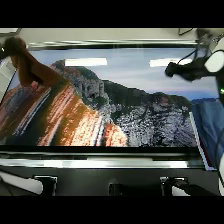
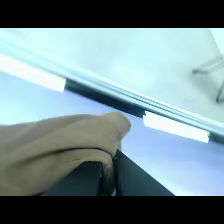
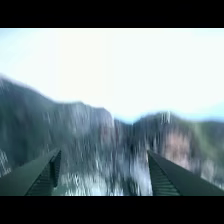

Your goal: Fold the clothes and pants, and hang the long-sleeved shirts on hangers.

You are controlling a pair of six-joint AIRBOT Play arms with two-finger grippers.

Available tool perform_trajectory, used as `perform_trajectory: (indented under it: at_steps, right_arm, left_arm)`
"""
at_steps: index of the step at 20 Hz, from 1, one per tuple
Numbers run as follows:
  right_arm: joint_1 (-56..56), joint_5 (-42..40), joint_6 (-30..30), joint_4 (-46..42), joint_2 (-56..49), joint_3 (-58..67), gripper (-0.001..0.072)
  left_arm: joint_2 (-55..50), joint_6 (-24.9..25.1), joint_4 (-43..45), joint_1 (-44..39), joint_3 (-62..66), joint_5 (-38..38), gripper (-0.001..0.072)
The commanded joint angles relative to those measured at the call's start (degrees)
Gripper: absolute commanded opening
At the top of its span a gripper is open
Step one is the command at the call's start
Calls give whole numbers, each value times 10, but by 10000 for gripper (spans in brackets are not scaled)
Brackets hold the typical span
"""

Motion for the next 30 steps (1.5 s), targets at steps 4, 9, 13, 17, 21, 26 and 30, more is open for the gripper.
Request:
perform_trajectory:
  at_steps: [4,9,13,17,21,26,30]
  right_arm:
    - [0,-89,-19,-45,141,1,562]
    - [0,100,-40,-108,190,1,682]
    - [0,225,-40,-110,169,0,679]
    - [0,294,-48,-76,121,-19,679]
    - [0,303,-67,81,79,-111,690]
    - [0,202,-102,226,64,-301,708]
    - [0,74,-82,244,35,-377,707]
  left_arm:
    - [244,-73,115,-233,-103,-231,19]
    - [235,-174,114,-484,-347,-178,22]
    - [134,-273,66,-632,-464,-59,214]
    - [101,-224,21,-593,-396,-156,706]
    - [142,-150,93,-402,-311,-360,707]
    - [156,-126,94,-217,-417,-425,706]
    - [147,-113,24,-197,-558,-309,705]
